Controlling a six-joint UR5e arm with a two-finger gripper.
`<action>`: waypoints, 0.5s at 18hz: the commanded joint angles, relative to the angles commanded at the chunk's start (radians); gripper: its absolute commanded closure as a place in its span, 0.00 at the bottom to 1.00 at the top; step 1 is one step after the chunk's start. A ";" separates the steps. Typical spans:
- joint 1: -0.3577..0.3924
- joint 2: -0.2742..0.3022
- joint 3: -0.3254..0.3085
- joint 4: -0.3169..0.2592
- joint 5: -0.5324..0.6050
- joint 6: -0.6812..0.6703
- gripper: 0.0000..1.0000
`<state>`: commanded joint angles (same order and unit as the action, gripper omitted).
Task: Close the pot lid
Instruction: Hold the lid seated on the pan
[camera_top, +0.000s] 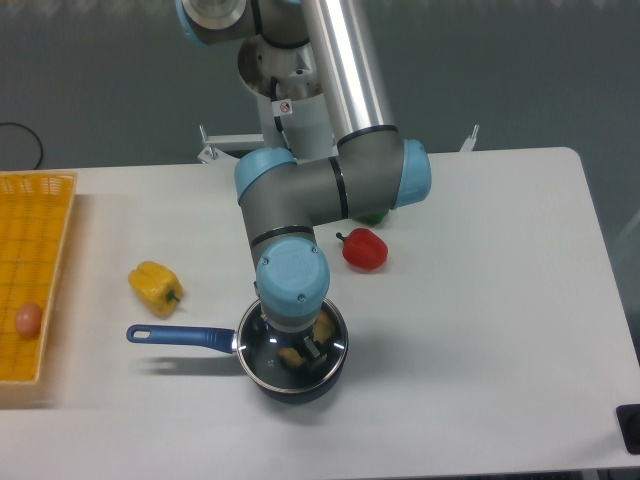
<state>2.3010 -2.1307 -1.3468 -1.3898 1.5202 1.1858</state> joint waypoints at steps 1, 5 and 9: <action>0.000 0.000 0.000 0.000 0.000 0.000 0.37; 0.000 0.000 -0.003 0.000 0.000 0.000 0.37; 0.000 0.000 -0.003 0.000 0.000 0.000 0.36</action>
<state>2.3010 -2.1307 -1.3499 -1.3898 1.5202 1.1858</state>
